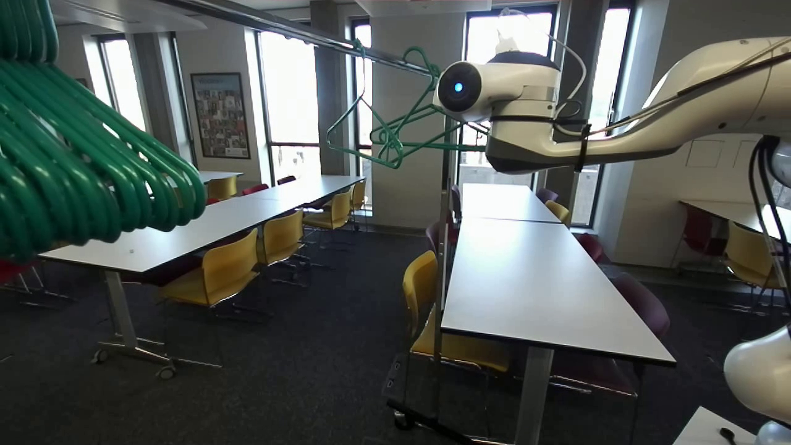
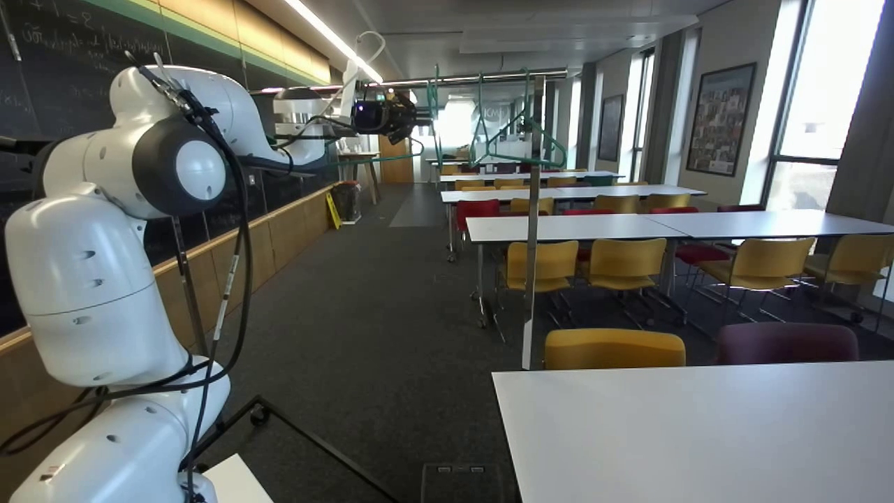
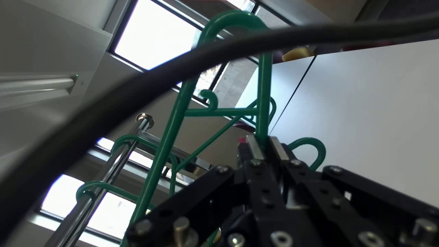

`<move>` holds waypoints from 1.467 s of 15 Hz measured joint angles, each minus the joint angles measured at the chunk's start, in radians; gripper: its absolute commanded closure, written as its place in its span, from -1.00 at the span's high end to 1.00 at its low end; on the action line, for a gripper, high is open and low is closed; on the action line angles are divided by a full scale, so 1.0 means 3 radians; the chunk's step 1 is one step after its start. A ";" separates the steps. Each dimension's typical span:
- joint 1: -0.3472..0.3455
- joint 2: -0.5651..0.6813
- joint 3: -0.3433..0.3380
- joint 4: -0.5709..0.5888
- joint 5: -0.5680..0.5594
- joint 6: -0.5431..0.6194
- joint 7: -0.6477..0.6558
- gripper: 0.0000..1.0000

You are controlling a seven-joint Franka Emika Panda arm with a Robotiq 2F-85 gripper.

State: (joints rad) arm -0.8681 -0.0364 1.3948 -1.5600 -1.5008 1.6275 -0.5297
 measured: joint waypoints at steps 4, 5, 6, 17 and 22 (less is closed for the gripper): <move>0.0014 0.0132 0.0013 -0.0024 -0.0005 -0.0005 -0.0079 -0.31; 0.0151 0.0157 -0.0122 -0.0032 -0.0004 0.0000 -0.0079 -0.27; 0.0412 0.0181 -0.0373 -0.0034 -0.0004 0.0008 -0.0054 -0.15; 0.0803 -0.0122 -0.0703 0.0036 0.1922 0.0738 0.0536 1.00; 0.1063 -0.0354 -0.1283 -0.0470 0.3397 0.1397 0.0532 1.00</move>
State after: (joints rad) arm -0.5491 -0.1426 1.0098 -1.7010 -0.4817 2.0466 -0.3701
